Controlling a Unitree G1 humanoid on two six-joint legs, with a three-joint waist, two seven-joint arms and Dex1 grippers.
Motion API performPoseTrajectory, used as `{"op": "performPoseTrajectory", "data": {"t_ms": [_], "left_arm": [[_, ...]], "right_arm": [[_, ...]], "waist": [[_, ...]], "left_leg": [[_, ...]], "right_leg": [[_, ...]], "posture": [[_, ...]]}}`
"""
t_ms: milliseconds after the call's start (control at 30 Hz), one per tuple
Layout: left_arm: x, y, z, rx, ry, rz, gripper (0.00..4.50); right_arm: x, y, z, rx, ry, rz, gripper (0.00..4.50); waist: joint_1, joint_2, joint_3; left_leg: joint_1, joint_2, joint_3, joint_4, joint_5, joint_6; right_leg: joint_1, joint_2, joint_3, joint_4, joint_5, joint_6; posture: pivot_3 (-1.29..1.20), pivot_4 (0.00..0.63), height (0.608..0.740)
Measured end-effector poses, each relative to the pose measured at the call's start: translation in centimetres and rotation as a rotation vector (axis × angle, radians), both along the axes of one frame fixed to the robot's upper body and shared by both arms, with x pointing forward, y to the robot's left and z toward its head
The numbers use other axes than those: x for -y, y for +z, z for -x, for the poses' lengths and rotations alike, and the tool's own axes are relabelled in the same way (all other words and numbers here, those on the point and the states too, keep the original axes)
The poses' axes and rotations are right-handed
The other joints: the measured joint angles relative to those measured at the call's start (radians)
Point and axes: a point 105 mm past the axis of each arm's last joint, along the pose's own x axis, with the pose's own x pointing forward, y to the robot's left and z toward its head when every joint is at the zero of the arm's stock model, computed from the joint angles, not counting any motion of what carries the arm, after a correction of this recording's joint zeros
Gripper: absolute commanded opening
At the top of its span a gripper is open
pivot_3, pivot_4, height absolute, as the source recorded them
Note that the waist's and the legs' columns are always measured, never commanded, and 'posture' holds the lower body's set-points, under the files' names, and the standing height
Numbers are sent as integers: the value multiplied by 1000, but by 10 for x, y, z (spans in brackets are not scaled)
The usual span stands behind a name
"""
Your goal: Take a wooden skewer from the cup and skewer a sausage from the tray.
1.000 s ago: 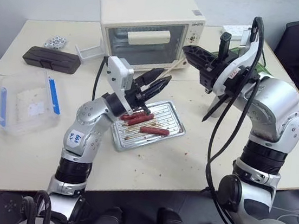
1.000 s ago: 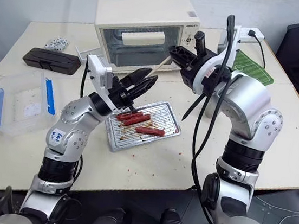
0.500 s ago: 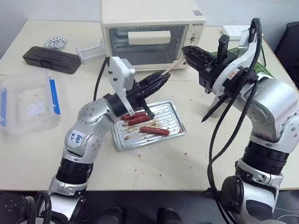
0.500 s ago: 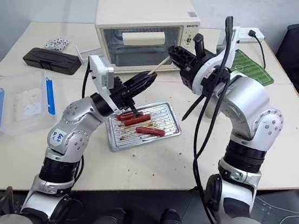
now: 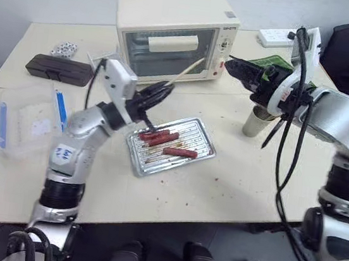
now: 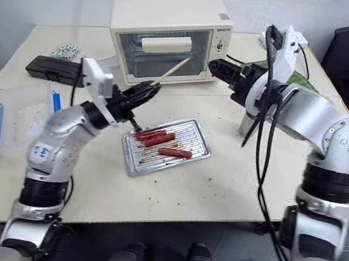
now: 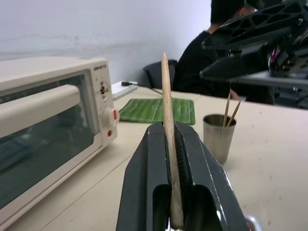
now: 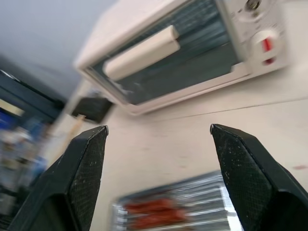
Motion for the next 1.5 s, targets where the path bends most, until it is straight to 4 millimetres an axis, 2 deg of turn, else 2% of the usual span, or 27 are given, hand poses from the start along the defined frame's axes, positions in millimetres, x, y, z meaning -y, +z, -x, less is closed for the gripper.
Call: {"op": "performPoseTrajectory", "data": {"t_ms": [67, 167, 300, 433, 533, 700, 767, 867, 1200, 1300, 1433, 1500], "left_arm": [[-19, -2, 2, -22, 26, -40, 0], [-38, -9, 10, -74, 21, -116, 0], [-58, -19, 30, -139, 10, -214, 0], [-68, -25, 45, -182, 0, -265, 0], [-70, -24, 50, -186, 0, -272, 0], [-69, -23, 56, -189, 4, -269, 0], [-70, -22, 56, -189, 15, -266, 0], [-71, -21, 55, -185, 31, -260, 0], [-70, -15, 53, -163, 39, -255, 0], [-68, -14, 52, -160, 29, -258, 0], [-65, -15, 51, -164, 17, -259, 0], [-64, -14, 50, -159, 13, -258, 0]], "right_arm": [[-2, -10, -2, 43, 24, 147, 3560], [-18, -32, 0, 104, 115, 346, 3560], [-37, -71, 7, 145, 258, 551, 3560], [-50, -104, 13, 128, 360, 620, 3560], [-56, -113, 15, 146, 397, 642, 3560], [-72, -145, 20, 128, 490, 695, 3560], [-72, -153, 18, 118, 500, 709, 3391], [-72, -162, 14, 104, 499, 720, 2672], [-81, -172, 4, 106, 498, 718, 2672], [-80, -172, 0, 104, 496, 703, 2072], [-79, -171, -3, 102, 494, 701, 816], [-80, -171, -3, 102, 498, 700, 816]], "waist": [[0, 0, 0], [2, 0, 0], [3, -1, 0], [10, -2, 0], [11, -3, 0], [7, -4, -1], [6, -4, -1], [4, -4, -1], [4, -6, -1], [3, -6, -2], [3, -7, -2], [2, -7, -2]], "left_leg": [[0, 1, 0, 0, 0, -1], [0, 1, 0, 0, -1, -2], [-1, 1, 0, 0, -1, -3], [-1, 0, -1, 1, -2, -4], [-1, 0, -1, 1, -2, -4], [0, 1, -1, 1, -1, -6], [0, 1, -1, 1, -1, -6], [0, 1, -1, 1, -1, -6], [1, 1, -1, 1, -1, -6], [1, 1, -1, 1, -1, -6], [1, 1, 0, 1, -1, -7], [1, 1, 0, 1, -1, -7]], "right_leg": [[0, 1, 0, -1, 0, 0], [0, 1, 0, -2, 0, 0], [0, -2, 0, -6, 0, 0], [1, -5, 0, -9, 0, 0], [1, -6, 0, -9, 0, 0], [0, -5, 0, -7, 0, 0], [0, -5, 0, -7, 0, 0], [0, -5, 0, -7, 0, 0], [0, -4, 0, -6, 0, 0], [0, -3, 0, -6, 0, 0], [0, -3, 0, -6, 0, 0], [0, -3, 0, -6, 0, 0]], "posture": [[0, 150, 740], [0, 150, 740], [0, 150, 740], [0, 150, 740], [0, 150, 740], [0, 150, 740], [0, 150, 740], [0, 150, 740], [0, 150, 740], [0, 150, 740], [0, 150, 740], [0, 150, 740]]}}
